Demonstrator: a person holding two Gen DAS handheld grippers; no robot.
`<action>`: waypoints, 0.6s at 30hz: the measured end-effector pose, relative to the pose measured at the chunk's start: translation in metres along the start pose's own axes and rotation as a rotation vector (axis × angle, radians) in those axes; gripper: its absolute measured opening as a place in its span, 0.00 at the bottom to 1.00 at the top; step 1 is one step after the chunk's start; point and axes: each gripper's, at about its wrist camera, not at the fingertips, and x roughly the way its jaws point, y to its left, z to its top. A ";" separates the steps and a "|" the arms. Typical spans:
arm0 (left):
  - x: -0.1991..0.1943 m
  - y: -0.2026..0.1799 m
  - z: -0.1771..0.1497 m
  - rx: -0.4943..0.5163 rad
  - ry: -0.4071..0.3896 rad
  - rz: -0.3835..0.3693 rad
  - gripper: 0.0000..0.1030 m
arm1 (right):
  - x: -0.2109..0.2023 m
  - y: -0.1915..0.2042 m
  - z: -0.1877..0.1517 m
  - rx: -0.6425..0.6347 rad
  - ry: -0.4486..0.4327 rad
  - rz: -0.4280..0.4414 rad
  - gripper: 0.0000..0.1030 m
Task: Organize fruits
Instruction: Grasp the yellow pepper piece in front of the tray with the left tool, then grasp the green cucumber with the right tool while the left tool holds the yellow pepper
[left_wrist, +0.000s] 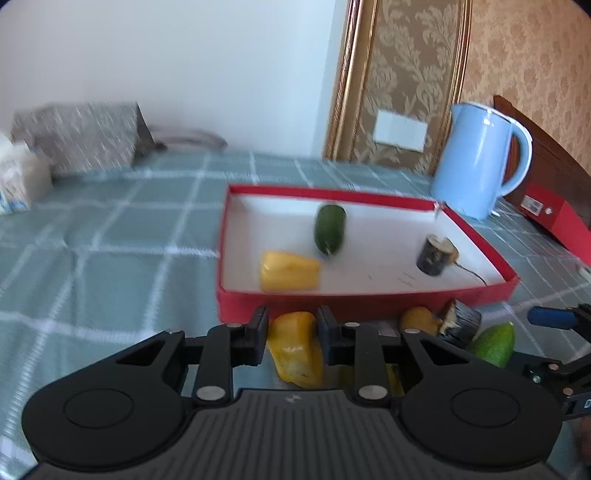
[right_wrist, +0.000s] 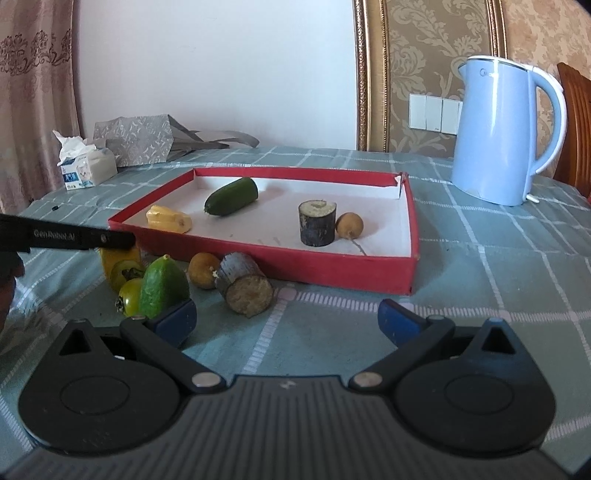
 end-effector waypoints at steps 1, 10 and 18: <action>-0.001 0.000 0.000 0.005 -0.003 0.013 0.26 | -0.001 0.001 0.000 -0.001 0.001 0.004 1.00; -0.001 0.010 0.001 -0.039 0.004 0.004 0.26 | -0.025 0.013 -0.006 -0.009 -0.019 0.056 1.00; -0.002 0.008 0.000 -0.028 0.001 0.001 0.26 | -0.006 0.047 -0.004 -0.134 0.012 0.079 0.93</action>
